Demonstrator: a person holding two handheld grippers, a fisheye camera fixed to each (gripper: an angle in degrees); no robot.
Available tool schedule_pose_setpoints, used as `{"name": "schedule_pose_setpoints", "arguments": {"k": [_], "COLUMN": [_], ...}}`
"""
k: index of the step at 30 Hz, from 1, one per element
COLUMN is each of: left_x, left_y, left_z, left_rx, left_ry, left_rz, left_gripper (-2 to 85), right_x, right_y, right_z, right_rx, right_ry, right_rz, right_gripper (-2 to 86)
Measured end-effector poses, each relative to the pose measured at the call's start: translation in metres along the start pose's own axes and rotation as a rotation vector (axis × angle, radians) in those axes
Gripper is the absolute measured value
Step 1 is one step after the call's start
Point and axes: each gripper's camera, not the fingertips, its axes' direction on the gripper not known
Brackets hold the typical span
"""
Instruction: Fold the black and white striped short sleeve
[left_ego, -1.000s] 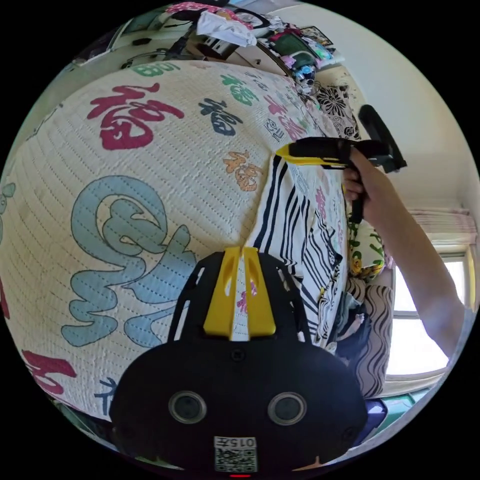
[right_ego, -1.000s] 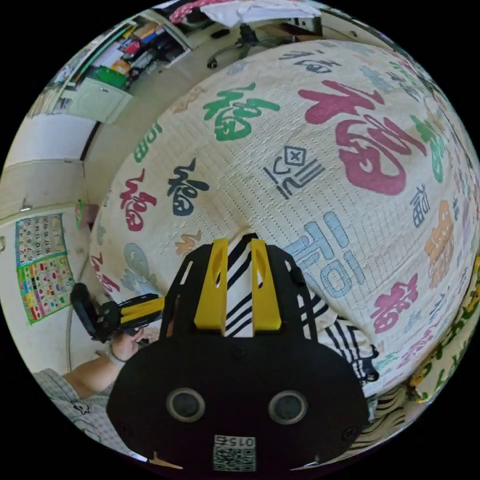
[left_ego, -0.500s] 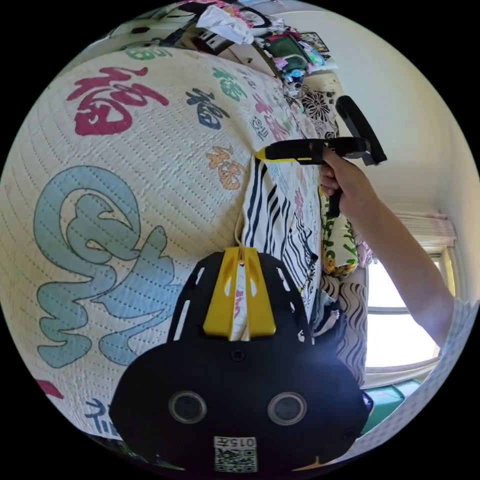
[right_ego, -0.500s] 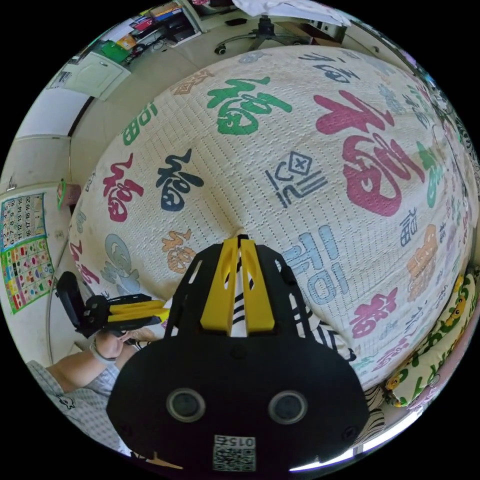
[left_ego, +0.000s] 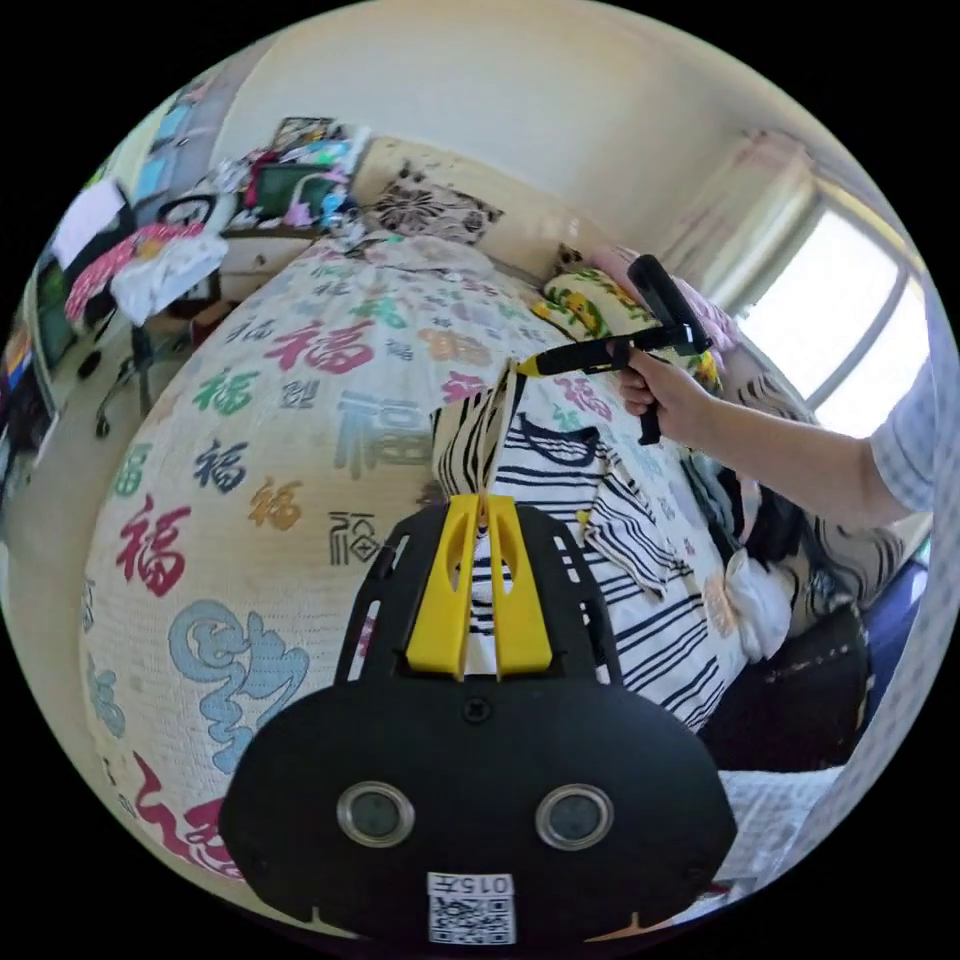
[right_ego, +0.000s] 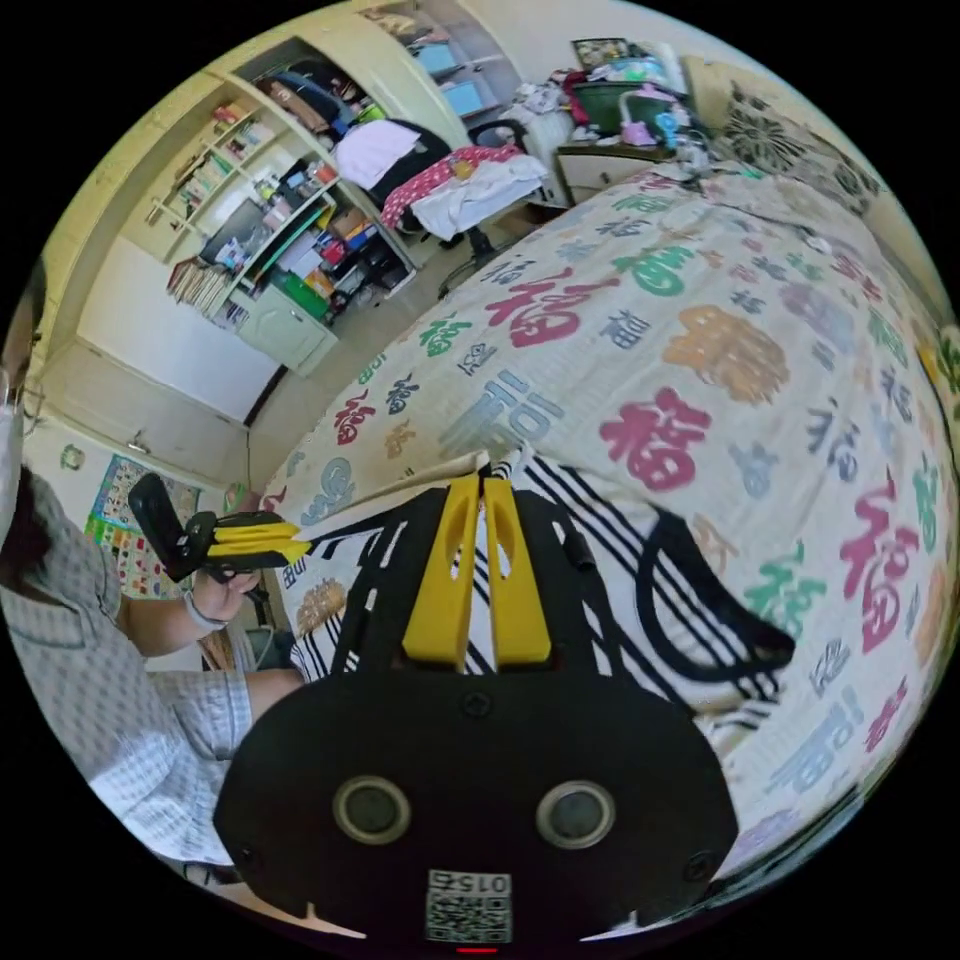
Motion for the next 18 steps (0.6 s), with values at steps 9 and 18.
{"name": "schedule_pose_setpoints", "arguments": {"k": [9,18], "left_x": [0.105,0.107], "left_y": [0.006,-0.049], "left_z": [0.083,0.079], "left_rx": [-0.276,-0.305], "left_ry": [0.030,0.133], "left_rz": [0.238,0.163], "left_gripper": [5.7,7.3], "right_x": [0.070,0.105], "right_y": [0.149,0.139], "right_z": [-0.015,-0.060], "right_rx": [-0.085,-0.053], "right_ry": [0.022,0.011], "right_rz": [0.392,0.390], "right_gripper": [1.5,3.7]}}
